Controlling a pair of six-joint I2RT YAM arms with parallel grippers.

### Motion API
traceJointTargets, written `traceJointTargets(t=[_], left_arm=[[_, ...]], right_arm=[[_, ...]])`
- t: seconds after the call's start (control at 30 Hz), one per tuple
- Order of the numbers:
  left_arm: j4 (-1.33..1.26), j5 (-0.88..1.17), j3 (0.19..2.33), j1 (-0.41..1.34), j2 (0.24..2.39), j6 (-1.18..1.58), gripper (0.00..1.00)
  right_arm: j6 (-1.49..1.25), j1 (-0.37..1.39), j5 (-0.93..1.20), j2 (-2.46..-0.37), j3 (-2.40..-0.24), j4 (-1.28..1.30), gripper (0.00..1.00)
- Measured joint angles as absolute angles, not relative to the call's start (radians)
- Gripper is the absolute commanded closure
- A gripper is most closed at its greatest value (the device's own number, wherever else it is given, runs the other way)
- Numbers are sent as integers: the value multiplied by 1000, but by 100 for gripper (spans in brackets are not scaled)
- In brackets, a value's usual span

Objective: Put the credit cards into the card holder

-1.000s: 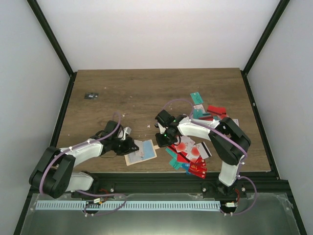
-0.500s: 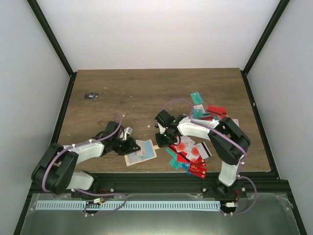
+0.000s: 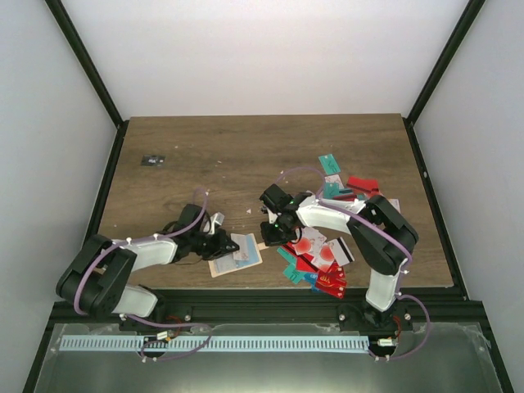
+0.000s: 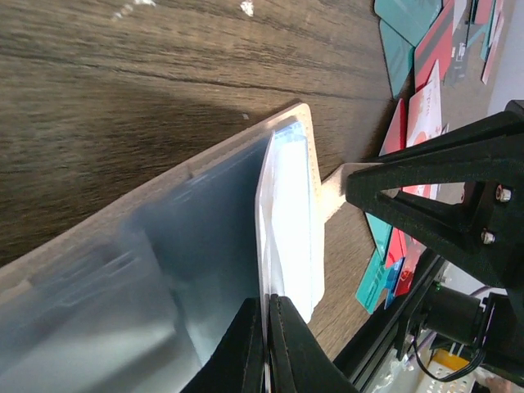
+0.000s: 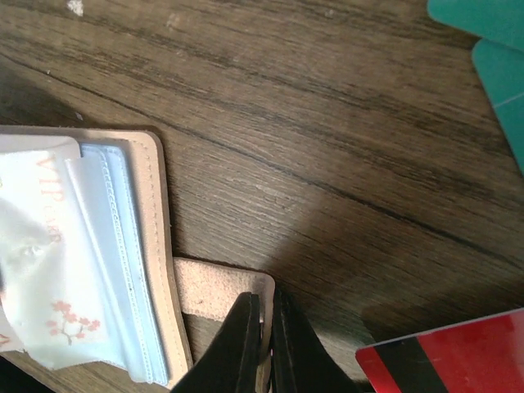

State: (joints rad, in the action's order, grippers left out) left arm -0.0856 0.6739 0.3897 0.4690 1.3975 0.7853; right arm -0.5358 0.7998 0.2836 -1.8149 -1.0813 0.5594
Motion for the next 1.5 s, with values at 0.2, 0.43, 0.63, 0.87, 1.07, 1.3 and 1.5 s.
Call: traceJointTargets(t=[0.2, 0.43, 0.63, 0.87, 1.07, 1.3, 1.5], left_arm=[[-121, 655, 376, 490, 1398, 829, 94], [-128, 630, 363, 508, 1398, 854, 90], [-131, 617, 331, 511, 1367, 865, 89], [-223, 617, 283, 523, 1369, 920, 89], [-314, 614, 273, 553, 1407, 970, 89], [-358, 606, 271, 560, 1425, 1000, 89], [-400, 607, 271, 560, 1450, 1025, 88]], right_arm=[[-629, 800, 278, -1813, -1074, 552, 99], [-736, 800, 263, -1802, -1057, 534, 99], [-800, 793, 261, -1788, -1036, 512, 99], [-845, 793, 272, -1775, -1009, 477, 99], [-866, 787, 288, -1771, -998, 462, 99], [-880, 786, 289, -1765, -986, 447, 99], [-881, 784, 293, -1762, -980, 439, 99]])
